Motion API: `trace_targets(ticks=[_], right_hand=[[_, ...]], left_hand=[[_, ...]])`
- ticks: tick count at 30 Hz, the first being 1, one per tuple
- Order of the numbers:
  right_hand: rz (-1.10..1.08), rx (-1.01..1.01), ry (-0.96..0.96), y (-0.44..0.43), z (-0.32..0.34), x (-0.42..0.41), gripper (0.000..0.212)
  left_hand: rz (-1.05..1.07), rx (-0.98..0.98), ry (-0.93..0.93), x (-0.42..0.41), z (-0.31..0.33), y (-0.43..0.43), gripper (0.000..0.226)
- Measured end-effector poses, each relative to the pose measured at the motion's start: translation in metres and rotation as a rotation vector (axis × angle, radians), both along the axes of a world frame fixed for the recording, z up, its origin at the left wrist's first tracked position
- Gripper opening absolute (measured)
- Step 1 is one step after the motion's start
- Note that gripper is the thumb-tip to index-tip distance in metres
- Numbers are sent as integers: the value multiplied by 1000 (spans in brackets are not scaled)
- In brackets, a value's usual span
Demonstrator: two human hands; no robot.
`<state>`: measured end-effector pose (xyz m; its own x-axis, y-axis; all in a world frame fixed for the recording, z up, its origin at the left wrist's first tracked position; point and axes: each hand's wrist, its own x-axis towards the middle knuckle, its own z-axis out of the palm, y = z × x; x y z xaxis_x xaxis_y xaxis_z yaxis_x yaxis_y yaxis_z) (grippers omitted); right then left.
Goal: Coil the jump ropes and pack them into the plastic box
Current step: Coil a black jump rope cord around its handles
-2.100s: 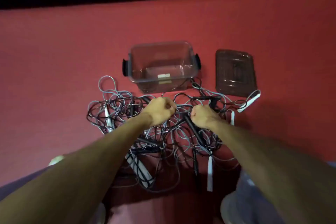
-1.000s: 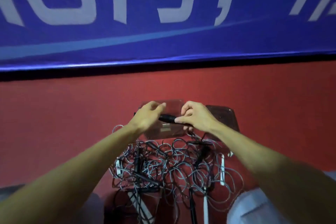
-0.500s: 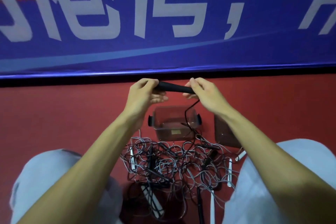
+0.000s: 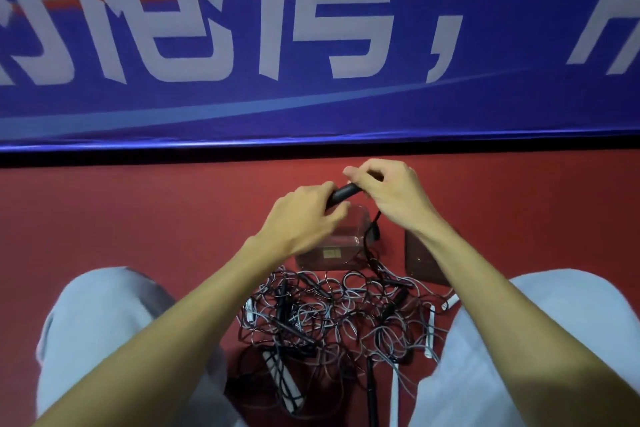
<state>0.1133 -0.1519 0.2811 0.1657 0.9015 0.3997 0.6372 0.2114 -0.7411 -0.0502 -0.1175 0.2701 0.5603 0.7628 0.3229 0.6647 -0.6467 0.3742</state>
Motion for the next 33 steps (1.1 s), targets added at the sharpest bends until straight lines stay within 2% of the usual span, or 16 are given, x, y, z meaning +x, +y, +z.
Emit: trace_targets(ticks=[5, 7, 10, 13, 16, 19, 21, 24, 27, 30, 33], right_hand=[[54, -38, 222, 7, -6, -4, 54], [136, -80, 231, 10, -12, -4, 59], [285, -243, 117, 7, -16, -7, 60], [344, -441, -177, 4, -30, -13, 44], [328, -469, -311, 7, -43, -17, 37], [278, -470, -439, 7, -42, -18, 16], [240, -435, -412, 7, -42, -18, 6], [212, -378, -323, 7, -38, -16, 7], [209, -318, -168, 3, -32, -14, 5], [199, -242, 188, 0, -24, -10, 9], [159, -151, 446, -3, -12, -7, 10]], left_hand=[[52, -257, -279, -8, -8, 5, 33], [69, -335, -413, -13, -2, 6, 34], [63, -530, -725, -21, 10, 10, 38], [23, -704, -935, -31, 16, 5, 39], [13, -793, -1019, -34, 22, 3, 36], [17, -931, -1200, -40, 26, 7, 35], [10, -999, -1271, -42, 26, 10, 37], [54, -1019, -1274, -43, 23, 11, 38], [97, -862, -1164, -40, 17, 12, 33], [128, -711, -990, -36, 10, 12, 30], [62, -764, -875, -26, 6, 6, 22]])
